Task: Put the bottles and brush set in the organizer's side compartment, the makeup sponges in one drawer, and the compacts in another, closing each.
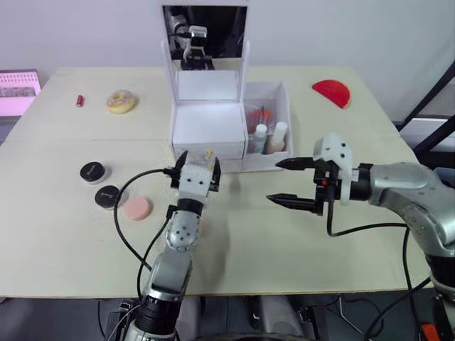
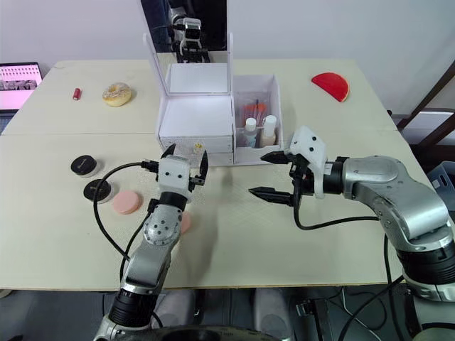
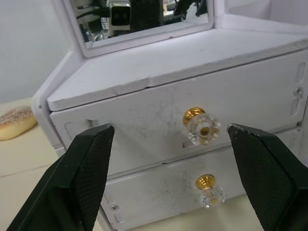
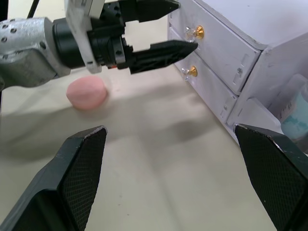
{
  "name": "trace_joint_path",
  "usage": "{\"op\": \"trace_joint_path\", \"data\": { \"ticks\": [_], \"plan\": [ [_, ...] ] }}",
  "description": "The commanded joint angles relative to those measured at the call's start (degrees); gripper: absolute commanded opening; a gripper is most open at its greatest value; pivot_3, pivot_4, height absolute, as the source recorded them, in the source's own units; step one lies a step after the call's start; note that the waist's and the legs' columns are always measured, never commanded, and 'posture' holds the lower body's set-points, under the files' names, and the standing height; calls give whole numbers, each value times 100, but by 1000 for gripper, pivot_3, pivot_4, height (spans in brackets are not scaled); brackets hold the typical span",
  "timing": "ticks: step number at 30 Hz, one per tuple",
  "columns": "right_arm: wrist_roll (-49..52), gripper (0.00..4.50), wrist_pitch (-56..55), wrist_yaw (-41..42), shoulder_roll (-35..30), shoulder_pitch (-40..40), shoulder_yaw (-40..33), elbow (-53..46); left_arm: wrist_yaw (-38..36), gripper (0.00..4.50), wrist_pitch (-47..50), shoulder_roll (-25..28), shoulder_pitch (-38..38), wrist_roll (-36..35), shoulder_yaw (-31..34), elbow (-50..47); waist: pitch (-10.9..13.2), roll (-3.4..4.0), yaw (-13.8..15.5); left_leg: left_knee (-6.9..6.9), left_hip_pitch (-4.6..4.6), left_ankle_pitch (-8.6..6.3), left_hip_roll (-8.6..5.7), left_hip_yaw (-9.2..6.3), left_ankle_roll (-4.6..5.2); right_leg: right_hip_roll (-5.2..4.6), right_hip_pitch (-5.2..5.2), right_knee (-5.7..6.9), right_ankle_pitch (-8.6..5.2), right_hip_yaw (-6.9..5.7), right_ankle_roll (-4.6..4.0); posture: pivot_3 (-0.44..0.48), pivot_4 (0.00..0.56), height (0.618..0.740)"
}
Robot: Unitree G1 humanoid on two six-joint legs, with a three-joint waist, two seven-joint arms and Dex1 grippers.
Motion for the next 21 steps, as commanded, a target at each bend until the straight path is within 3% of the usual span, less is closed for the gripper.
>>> {"op": "trace_joint_path", "data": {
  "ticks": [1, 21],
  "plan": [
    [-9, 4500, -110, 59, 18, -144, -65, -47, 205, 3929, -185, -283, 12, 86, -227, -105, 0, 0, -3, 0, -2, 0, 0, 0, 0, 0, -2, 0, 1, 0, -1, 0, 150, 739],
    [-50, 4500, -117, 9, 95, -91, -114, -117, 0, 3929, -574, -166, -208, -243, -226, 141, -1, 2, 12, 5, -32, 0, -3, -4, 0, 0, -4, -41, 33, -3, -1, 0, 150, 739]
  ]
}}
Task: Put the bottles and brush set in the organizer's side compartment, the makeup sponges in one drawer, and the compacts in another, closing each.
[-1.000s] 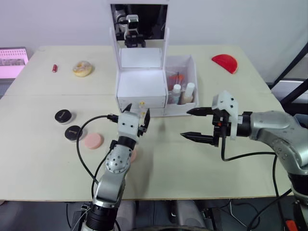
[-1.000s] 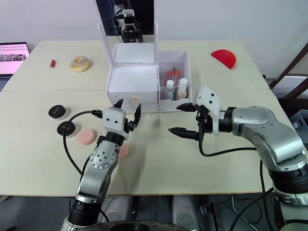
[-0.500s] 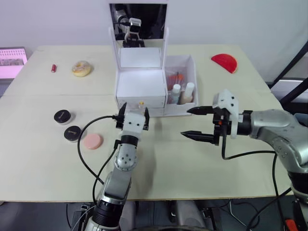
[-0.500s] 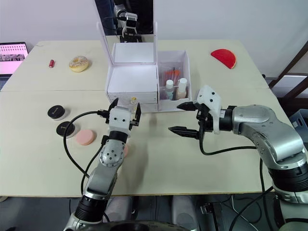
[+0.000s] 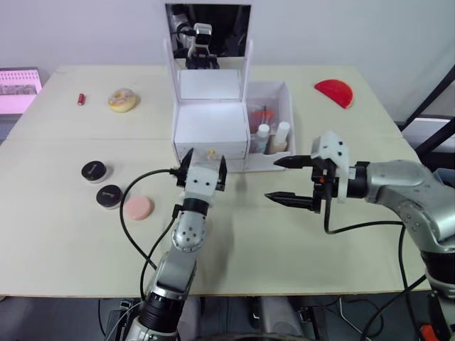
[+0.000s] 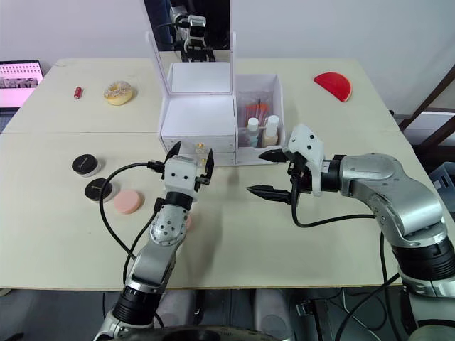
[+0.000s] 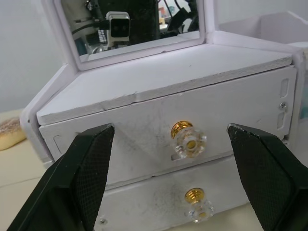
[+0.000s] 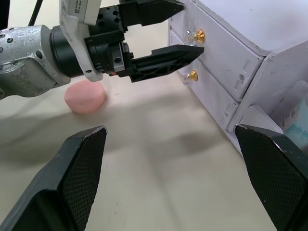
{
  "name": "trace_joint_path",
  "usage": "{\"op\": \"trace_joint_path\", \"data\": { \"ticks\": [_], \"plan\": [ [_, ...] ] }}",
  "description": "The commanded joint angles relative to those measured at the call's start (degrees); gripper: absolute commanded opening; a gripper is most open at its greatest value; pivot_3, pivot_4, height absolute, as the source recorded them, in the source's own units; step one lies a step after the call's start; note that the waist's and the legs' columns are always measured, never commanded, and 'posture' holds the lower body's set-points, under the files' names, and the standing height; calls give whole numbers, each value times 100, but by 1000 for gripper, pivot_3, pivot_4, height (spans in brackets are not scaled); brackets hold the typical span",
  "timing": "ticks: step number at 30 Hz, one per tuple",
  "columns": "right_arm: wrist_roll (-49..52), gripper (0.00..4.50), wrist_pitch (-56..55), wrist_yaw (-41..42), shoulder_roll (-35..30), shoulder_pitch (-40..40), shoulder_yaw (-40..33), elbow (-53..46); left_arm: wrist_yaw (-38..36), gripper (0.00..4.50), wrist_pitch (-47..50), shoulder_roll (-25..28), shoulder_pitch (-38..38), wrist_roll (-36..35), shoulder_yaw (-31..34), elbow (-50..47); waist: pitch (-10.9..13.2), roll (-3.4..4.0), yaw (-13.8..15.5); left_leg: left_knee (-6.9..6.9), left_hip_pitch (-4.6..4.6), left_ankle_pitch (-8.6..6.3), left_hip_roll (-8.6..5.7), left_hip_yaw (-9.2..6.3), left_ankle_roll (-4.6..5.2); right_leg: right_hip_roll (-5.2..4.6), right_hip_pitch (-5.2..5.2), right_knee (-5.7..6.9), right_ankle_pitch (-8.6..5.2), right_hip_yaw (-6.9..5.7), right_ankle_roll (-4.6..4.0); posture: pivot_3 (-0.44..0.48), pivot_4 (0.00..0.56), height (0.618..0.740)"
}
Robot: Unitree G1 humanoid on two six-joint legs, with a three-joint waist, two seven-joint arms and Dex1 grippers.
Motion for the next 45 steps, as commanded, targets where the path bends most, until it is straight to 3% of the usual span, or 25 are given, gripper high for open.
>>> {"op": "trace_joint_path", "data": {
  "ticks": [1, 3, 6, 11, 12, 26, 45],
  "plan": [
    [63, 4500, -49, -28, -19, 26, -219, -208, -57, 3929, -130, -168, -102, -56, -109, -50, 0, 0, 4, 2, -2, 0, -1, -1, 0, 0, 0, 0, 1, 0, 0, 0, 150, 739],
    [61, 4500, -51, -40, -17, 32, -225, -217, -67, 3929, -111, -170, -106, -67, -94, -32, 0, 0, 6, 4, -3, 0, -2, -2, 0, 0, 1, -2, 2, 0, 0, 0, 150, 739],
    [70, 4500, -56, -55, -8, 40, -240, -226, -97, 3146, -120, -152, -100, -68, -99, -35, 0, 0, -2, 5, -3, 0, -2, -2, 0, 0, 1, -2, 2, 0, 1, 0, 150, 739],
    [64, 4500, -78, -62, -1, 57, -231, -219, -135, 598, -169, -138, -106, -86, -96, -58, 0, 0, -5, 1, -3, 0, -2, -2, 0, 0, -1, -2, 3, 0, 0, 0, 150, 739],
    [64, 4500, -79, -63, 2, 56, -229, -218, -139, 285, -169, -133, -102, -87, -94, -60, 0, 0, -5, 1, -4, 0, -2, -2, 0, 0, -1, -2, 4, 0, 0, 0, 150, 739],
    [38, 4500, -98, -45, 10, 46, -207, -212, -518, 283, -49, -3, 267, -147, -287, -631, -1, 2, -9, 1, -5, 0, -2, -2, 0, 0, -1, -4, 5, 0, 1, 0, 150, 739],
    [-276, 4500, -455, 415, -90, -471, -104, 509, -1448, 283, -753, 1249, 2207, -309, -524, -2130, -4, 13, -8, 4, -9, 0, -2, 0, 0, -4, -1, -11, 3, 1, -1, 0, 150, 739]
  ]
}}
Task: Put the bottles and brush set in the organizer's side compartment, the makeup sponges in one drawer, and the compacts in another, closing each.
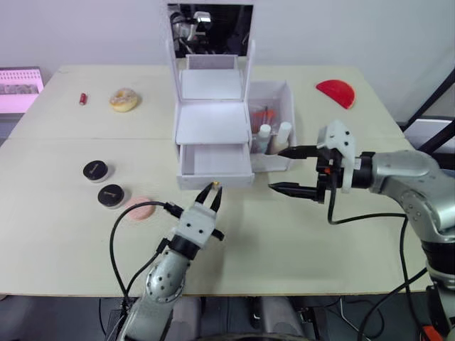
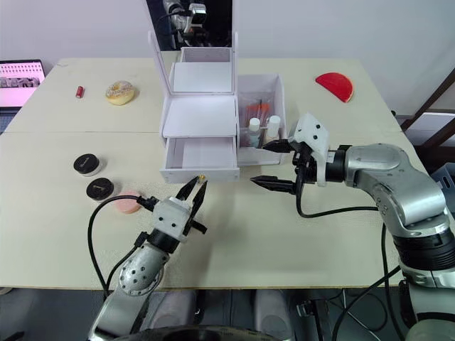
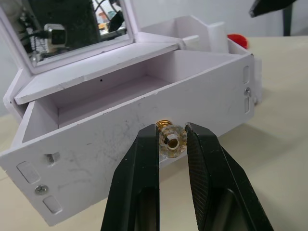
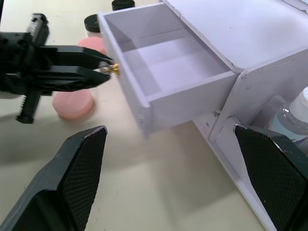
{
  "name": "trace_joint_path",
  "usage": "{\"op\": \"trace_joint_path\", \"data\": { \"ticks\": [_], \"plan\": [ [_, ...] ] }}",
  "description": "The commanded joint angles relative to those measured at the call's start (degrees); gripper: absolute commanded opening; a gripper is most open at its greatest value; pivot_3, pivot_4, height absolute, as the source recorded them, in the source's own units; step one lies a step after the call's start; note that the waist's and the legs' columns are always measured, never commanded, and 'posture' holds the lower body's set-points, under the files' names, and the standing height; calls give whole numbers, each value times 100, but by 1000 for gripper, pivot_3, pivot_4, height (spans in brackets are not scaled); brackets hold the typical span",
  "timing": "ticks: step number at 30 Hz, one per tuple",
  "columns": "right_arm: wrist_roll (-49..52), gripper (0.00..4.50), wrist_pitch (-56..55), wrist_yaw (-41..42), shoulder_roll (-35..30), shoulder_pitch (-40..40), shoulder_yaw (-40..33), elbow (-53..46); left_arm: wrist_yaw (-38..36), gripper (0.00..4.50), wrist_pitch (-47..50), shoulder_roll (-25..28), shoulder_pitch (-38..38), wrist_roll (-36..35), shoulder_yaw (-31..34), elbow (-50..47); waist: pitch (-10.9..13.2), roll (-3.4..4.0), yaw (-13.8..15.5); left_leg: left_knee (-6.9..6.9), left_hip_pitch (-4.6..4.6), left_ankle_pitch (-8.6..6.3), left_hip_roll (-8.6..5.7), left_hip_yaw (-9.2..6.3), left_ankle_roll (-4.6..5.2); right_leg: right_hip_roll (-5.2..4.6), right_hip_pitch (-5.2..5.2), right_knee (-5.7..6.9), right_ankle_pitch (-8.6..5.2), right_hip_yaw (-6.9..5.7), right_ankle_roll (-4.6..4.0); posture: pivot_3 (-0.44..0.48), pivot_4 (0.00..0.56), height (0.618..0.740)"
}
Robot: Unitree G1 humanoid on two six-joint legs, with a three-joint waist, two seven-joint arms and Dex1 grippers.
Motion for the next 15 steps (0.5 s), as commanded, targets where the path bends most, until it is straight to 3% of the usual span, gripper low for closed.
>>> {"op": "trace_joint_path", "data": {
  "ticks": [1, 15],
  "plan": [
    [-64, 4500, -145, 89, -52, -169, -85, 33, -95, 283, -211, 77, 238, -75, -20, -385, 0, 0, -6, 1, -1, 0, -1, 1, 0, -1, 0, -2, 0, 0, 0, 0, 150, 739],
    [-212, 4500, -203, 139, 53, -320, -11, 200, -625, 283, 51, 261, 317, -696, 107, -490, -7, 21, 2, 1, 0, 0, -1, -1, 0, 1, -2, 4, 0, -1, 0, 0, 150, 739]
  ]
}}
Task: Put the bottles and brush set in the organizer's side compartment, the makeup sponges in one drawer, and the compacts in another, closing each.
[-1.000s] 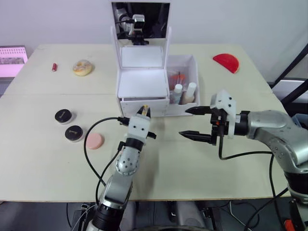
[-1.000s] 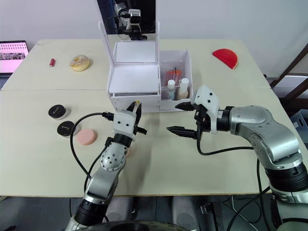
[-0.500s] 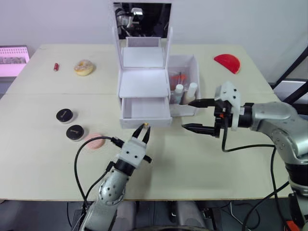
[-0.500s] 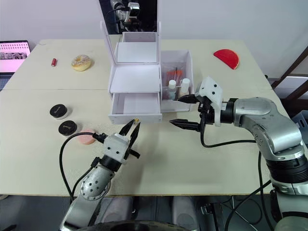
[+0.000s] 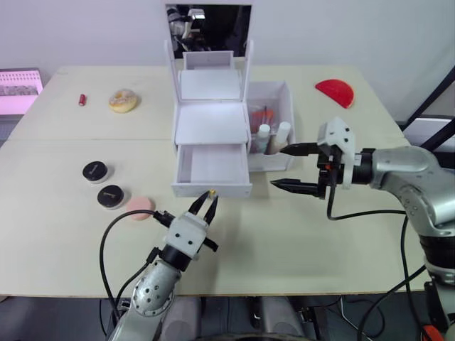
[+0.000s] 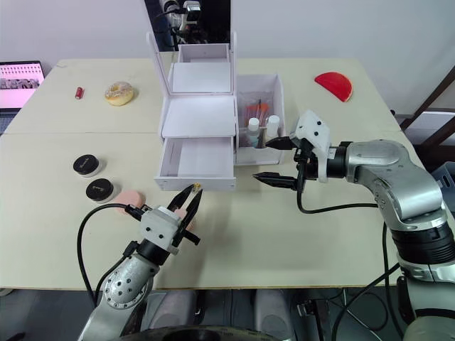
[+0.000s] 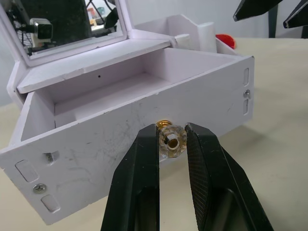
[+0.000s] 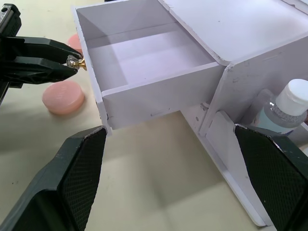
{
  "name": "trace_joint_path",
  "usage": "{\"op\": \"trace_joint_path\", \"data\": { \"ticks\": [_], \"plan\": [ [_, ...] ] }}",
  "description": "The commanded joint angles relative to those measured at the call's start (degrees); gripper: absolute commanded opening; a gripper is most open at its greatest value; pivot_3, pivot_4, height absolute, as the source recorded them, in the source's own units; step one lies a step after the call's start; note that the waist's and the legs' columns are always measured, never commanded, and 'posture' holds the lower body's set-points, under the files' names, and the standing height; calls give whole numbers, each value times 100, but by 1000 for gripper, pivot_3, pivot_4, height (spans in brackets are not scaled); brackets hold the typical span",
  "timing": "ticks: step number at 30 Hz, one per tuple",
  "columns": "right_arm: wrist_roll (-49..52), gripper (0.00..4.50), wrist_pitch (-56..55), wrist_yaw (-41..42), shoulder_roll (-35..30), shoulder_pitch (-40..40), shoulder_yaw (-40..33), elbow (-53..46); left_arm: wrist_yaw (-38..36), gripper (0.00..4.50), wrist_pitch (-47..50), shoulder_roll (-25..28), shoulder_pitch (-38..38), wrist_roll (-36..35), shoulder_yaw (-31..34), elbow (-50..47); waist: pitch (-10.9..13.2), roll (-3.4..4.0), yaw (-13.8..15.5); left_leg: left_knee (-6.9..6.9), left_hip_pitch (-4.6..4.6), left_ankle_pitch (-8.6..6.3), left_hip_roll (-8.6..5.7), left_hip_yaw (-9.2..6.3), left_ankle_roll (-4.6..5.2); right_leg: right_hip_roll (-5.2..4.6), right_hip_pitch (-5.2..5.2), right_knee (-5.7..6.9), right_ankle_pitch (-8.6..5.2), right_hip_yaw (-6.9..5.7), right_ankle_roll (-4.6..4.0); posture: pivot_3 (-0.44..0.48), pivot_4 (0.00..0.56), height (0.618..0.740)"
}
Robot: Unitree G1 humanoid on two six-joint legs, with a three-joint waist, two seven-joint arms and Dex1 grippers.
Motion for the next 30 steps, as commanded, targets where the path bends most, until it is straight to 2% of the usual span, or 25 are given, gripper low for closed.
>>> {"op": "trace_joint_path", "data": {
  "ticks": [1, 2, 8, 10, 14, 17, 24, 27, 30],
  "plan": [
    [-8, 4500, -94, 15, 3, -137, -107, -71, -289, 283, 106, 45, -58, -244, -107, -199, -1, 3, 5, 0, 0, 0, 0, 0, 0, 0, 0, 0, 0, 0, 0, 0, 150, 739],
    [-17, 4500, -95, 11, 11, -147, -101, -64, -320, 283, 133, 56, -79, -284, -109, -193, -2, 3, 4, 1, 0, 0, 0, 0, 0, 0, 1, 0, 0, 0, 0, 0, 150, 739],
    [17, 4500, -80, 14, -2, -186, -172, -56, -485, 3237, 248, 153, -51, -534, 12, -352, -3, 5, -13, 4, 0, 0, -1, 0, 0, 0, 1, 1, 0, 0, 0, 0, 150, 739],
    [44, 4500, -90, 44, -15, -200, -216, -17, -592, 4383, 313, 243, 11, -679, 122, -478, -2, 6, -18, 1, 1, 0, 0, 0, 0, 1, -1, 3, 0, 0, 0, 0, 150, 739],
    [116, 4500, -130, 158, -60, -247, -334, 83, -940, 4453, 488, 565, 381, -1293, 504, -888, -2, 9, -24, 0, 4, 0, 2, -1, 0, 2, -2, 8, 0, 0, 0, 0, 150, 739],
    [166, 4500, -191, 302, -145, -291, -482, 213, -1289, 4453, 637, 935, 787, -1948, 1049, -1275, -1, 12, -25, 0, 4, 0, 2, 0, 0, 2, -3, 7, 0, 1, 0, 0, 150, 739],
    [694, 4500, -86, 721, -273, -309, -1005, 270, -2592, 4453, 1076, 2207, 1754, -3982, 3162, -1592, 3, 18, -24, 1, 2, 0, 4, 2, 0, 1, -7, 5, -3, 0, 3, 0, 150, 739],
    [946, 4500, 7, 894, -387, -268, -1259, 253, -3375, 4453, 1162, 2739, 2100, -4526, 4069, -1351, 6, 23, -30, 0, 2, 0, 5, 5, 0, 1, -8, 4, -9, 0, 12, 0, 150, 739],
    [1016, 4500, -13, 970, -473, -196, -1395, 298, -3945, 4453, 1261, 3099, 2229, -4862, 4693, -1096, 7, 25, -31, 0, 2, 0, 6, 12, 0, 0, -11, 0, -9, 1, 12, 0, 150, 739]
  ]
}}
